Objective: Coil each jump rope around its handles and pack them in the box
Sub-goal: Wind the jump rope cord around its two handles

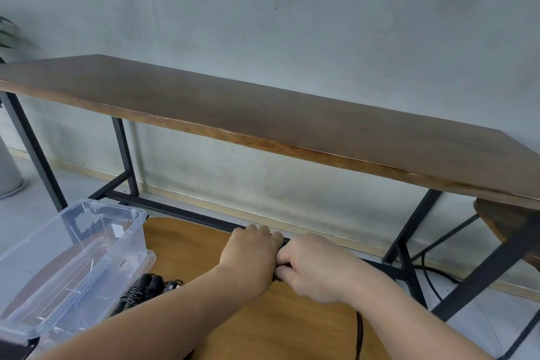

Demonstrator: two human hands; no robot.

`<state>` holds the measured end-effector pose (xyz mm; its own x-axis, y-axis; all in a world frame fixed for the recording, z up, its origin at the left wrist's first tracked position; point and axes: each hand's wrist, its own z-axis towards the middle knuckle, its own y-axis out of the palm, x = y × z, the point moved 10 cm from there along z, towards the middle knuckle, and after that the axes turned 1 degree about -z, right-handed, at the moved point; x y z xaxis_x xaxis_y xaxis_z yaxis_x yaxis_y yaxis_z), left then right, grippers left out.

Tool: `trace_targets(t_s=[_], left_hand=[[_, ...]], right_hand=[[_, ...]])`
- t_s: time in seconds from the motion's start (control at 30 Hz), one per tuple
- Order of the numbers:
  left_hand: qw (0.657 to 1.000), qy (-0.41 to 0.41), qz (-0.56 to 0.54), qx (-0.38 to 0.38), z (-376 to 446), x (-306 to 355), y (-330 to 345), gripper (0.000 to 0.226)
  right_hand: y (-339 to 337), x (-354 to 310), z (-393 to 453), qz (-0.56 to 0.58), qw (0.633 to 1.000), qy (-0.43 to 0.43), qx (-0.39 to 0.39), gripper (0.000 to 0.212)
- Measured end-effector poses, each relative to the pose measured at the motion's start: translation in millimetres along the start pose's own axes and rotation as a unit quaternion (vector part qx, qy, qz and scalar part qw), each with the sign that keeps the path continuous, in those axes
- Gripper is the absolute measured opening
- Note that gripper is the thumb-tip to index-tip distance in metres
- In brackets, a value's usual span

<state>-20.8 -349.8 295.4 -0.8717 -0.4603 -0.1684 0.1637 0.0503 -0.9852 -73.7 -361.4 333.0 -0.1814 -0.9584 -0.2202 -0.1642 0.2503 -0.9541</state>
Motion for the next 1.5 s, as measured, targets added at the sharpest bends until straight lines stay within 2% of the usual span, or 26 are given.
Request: trace_targets(t_s=[0.17, 0.27, 0.33, 0.43, 0.5, 0.67, 0.83, 0.9, 1.0, 1.03, 1.13, 1.17, 1.2, 1.27, 1.33, 1.4, 1.5], left_hand=[[0.996, 0.068, -0.061, -0.003, -12, 7, -1, 0.030], [0.985, 0.103, -0.139, -0.018, -21, 12, -8, 0.027], [0.972, 0.117, -0.204, -0.026, -24, 11, -13, 0.041], [0.953, 0.124, -0.268, -0.071, -30, 12, -15, 0.082], [0.943, 0.116, -0.297, -0.092, -35, 14, -20, 0.096], [0.929, 0.110, -0.343, -0.091, -46, 17, -35, 0.085], [0.932, 0.110, -0.324, -0.114, -51, 17, -37, 0.102], [0.925, 0.119, -0.341, -0.115, -51, 19, -39, 0.103], [0.911, 0.104, -0.386, -0.104, -47, 19, -37, 0.101], [0.908, 0.091, -0.397, -0.094, -45, 17, -35, 0.099], [0.905, 0.050, -0.419, -0.058, -41, 12, -32, 0.090], [0.906, 0.042, -0.419, -0.044, -40, 12, -31, 0.086], [0.910, 0.036, -0.412, -0.026, -39, 11, -32, 0.082], [0.921, 0.026, -0.388, 0.013, -34, 6, -36, 0.071], [0.928, 0.018, -0.369, 0.049, -29, 2, -40, 0.052], [0.932, 0.010, -0.354, 0.073, -25, -1, -44, 0.035], [0.942, -0.020, -0.318, 0.107, -20, -11, -48, 0.034]], right_hand=[[-5, 14, 6, 0.109, 0.994, -0.001, -0.026, 0.012], [-10, 23, 10, 0.182, 0.983, 0.012, -0.021, 0.013], [-13, 25, 10, 0.235, 0.972, 0.006, -0.017, 0.017], [-14, 31, 10, 0.282, 0.959, 0.007, -0.022, 0.022], [-13, 36, 11, 0.311, 0.950, 0.011, -0.025, 0.024], [-1, 52, 14, 0.457, 0.888, 0.020, -0.053, 0.017], [19, 58, 20, 0.517, 0.850, 0.031, -0.096, 0.018], [32, 58, 22, 0.570, 0.812, 0.031, -0.121, 0.029], [47, 56, 21, 0.643, 0.757, 0.010, -0.113, 0.061], [53, 55, 19, 0.688, 0.719, 0.009, -0.099, 0.062], [77, 63, 11, 0.845, 0.531, 0.063, -0.018, 0.063], [80, 60, 9, 0.874, 0.481, 0.065, -0.001, 0.062], [82, 57, 7, 0.885, 0.461, 0.066, 0.007, 0.049], [81, 52, 4, 0.870, 0.486, 0.081, 0.029, 0.009], [78, 60, 1, 0.822, 0.552, 0.117, 0.081, 0.021], [73, 62, -7, 0.774, 0.607, 0.138, 0.115, 0.024], [70, 56, -17, 0.718, 0.671, 0.153, 0.100, 0.018]])
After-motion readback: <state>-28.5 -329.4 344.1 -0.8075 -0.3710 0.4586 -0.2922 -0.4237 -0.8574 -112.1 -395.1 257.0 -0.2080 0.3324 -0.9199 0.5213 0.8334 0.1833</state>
